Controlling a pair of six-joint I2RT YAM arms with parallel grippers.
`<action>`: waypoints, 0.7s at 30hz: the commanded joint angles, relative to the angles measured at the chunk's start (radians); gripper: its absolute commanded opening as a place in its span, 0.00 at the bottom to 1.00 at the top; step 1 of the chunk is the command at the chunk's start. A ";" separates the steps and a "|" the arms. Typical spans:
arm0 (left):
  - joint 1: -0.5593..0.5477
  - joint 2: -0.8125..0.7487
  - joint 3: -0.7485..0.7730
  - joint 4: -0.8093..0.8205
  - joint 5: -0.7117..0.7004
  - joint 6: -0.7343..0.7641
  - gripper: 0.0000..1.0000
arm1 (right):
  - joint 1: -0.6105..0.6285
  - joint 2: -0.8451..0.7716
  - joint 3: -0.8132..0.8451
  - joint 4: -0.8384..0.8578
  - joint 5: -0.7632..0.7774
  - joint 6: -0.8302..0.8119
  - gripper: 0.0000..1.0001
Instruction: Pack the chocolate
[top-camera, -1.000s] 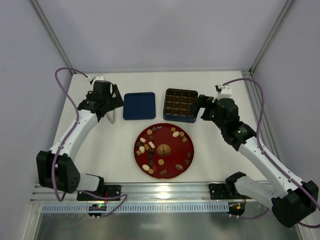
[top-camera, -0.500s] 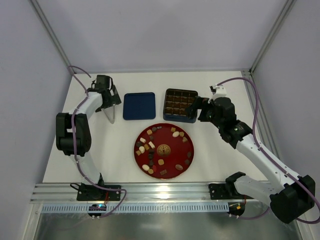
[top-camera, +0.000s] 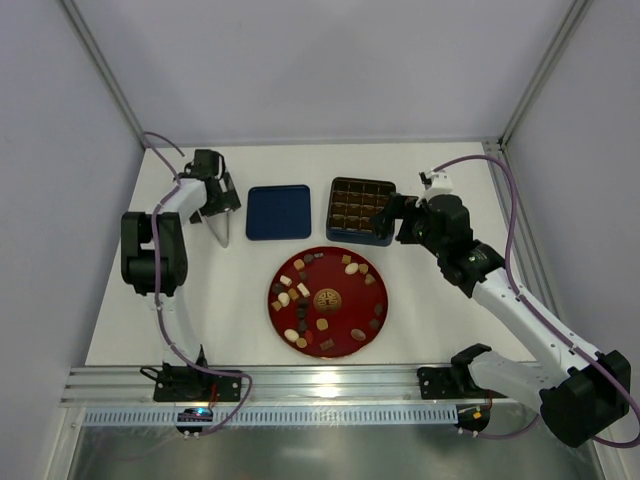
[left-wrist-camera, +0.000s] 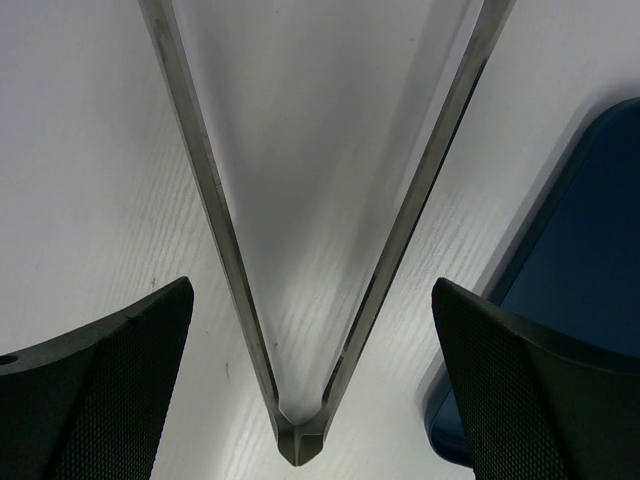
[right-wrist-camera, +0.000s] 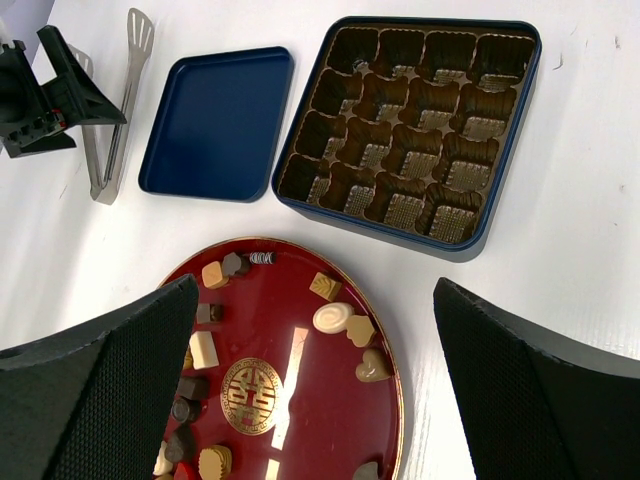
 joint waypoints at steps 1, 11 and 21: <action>0.010 0.023 0.040 0.011 -0.009 0.026 1.00 | 0.003 -0.026 0.015 0.018 -0.006 -0.002 1.00; 0.013 0.083 0.049 0.018 0.007 0.045 0.97 | 0.001 -0.028 0.010 0.007 0.000 -0.011 1.00; 0.013 0.081 0.018 0.032 0.022 0.019 0.82 | 0.001 -0.045 0.001 0.004 -0.002 0.001 1.00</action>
